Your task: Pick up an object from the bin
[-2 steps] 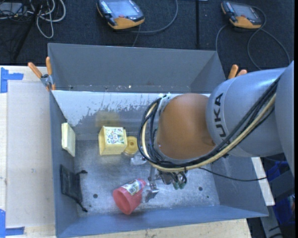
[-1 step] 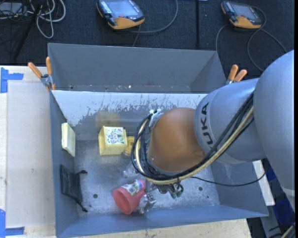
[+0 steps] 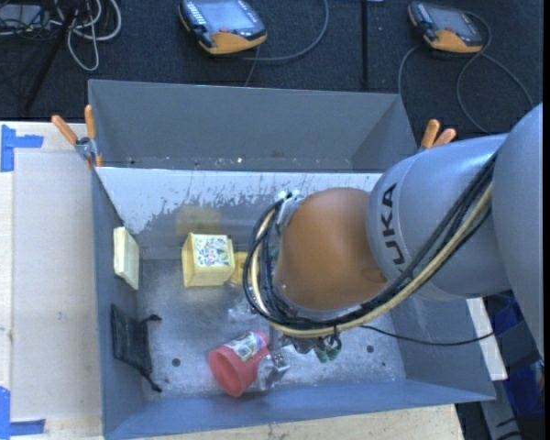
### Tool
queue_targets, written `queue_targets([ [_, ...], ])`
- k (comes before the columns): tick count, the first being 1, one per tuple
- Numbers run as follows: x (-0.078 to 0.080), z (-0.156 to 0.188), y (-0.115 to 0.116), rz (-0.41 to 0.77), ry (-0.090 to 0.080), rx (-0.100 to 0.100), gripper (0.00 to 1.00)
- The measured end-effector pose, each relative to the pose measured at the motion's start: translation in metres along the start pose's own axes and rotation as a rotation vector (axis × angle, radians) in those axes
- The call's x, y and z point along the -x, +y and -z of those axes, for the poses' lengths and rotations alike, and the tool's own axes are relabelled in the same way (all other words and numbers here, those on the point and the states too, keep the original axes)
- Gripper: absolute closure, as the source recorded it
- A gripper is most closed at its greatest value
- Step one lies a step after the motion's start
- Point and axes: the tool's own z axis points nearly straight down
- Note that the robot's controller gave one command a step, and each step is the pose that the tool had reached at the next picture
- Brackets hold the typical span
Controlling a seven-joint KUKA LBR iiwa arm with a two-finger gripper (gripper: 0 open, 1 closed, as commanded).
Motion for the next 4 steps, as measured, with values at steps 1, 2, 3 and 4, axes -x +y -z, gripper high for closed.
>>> queue_targets([
  [1,0.0102,-0.0461,0.0194,0.072,-0.009,-0.001,0.0],
  [2,0.0118,-0.0541,0.0204,-0.049,-0.029,0.002,1.0],
  [3,0.0101,-0.0533,0.0195,-0.069,-0.028,0.002,1.0],
  [4,0.0085,-0.0497,0.0191,-0.079,-0.017,0.0,1.0],
])
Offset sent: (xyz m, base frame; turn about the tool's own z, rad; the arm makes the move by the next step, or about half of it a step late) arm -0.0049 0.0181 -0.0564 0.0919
